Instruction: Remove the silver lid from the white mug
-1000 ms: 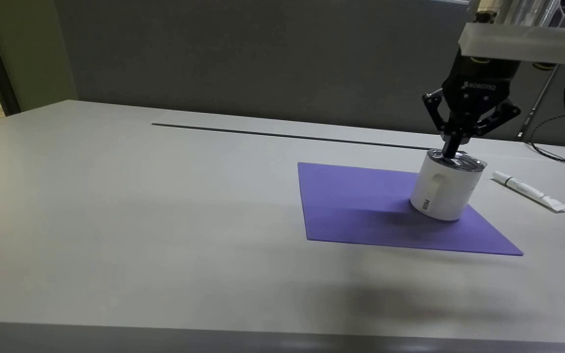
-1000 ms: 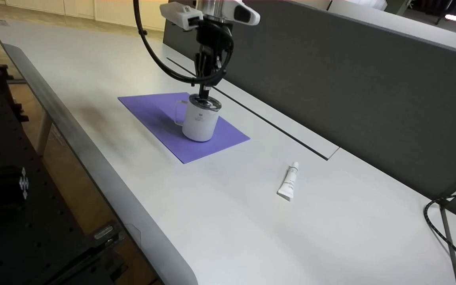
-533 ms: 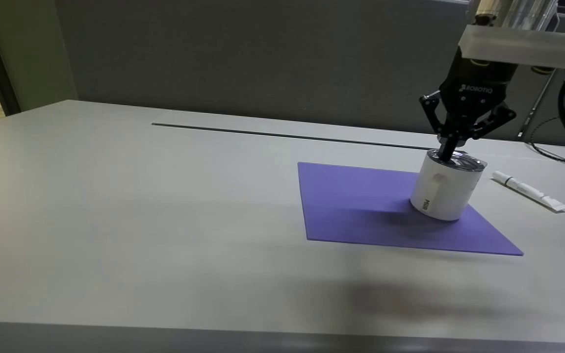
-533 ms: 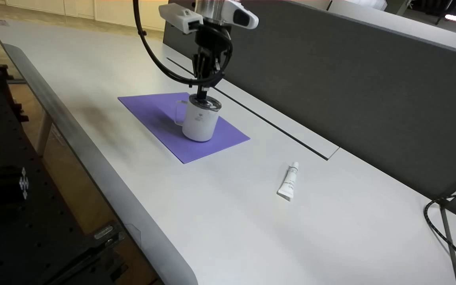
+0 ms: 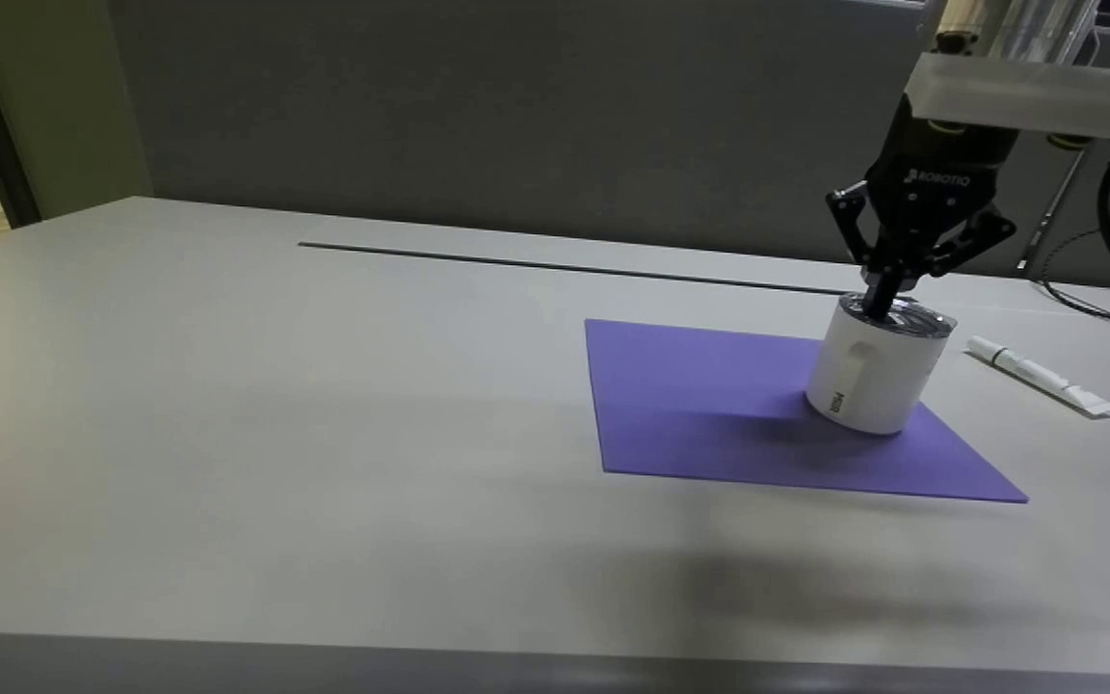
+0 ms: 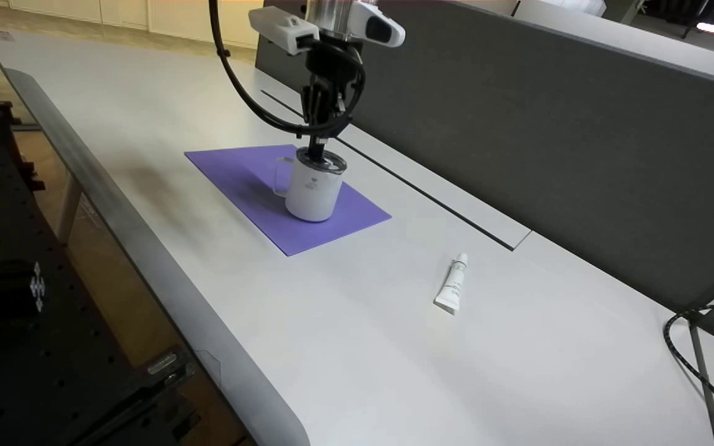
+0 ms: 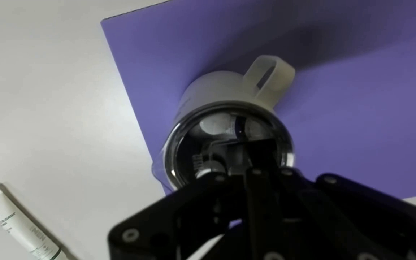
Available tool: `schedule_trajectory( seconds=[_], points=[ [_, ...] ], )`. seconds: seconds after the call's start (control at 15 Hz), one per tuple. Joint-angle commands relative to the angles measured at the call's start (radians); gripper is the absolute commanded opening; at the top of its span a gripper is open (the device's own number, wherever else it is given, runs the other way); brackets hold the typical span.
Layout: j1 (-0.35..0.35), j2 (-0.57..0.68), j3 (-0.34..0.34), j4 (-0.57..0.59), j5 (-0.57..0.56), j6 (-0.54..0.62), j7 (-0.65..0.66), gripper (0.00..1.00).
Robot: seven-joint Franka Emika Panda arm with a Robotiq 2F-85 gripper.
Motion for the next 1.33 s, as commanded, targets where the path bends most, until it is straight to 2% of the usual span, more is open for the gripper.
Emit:
schedule_trajectory(
  seconds=[0.0, 0.87, 1.27],
  points=[
    [0.001, 0.012, -0.02, 0.004, 0.003, 0.006, -0.01, 0.0],
    [0.001, 0.012, -0.04, 0.006, -0.008, 0.002, -0.008, 0.0],
    [-0.027, -0.098, 0.021, 0.044, 0.153, -0.044, -0.067, 0.0]
  ],
)
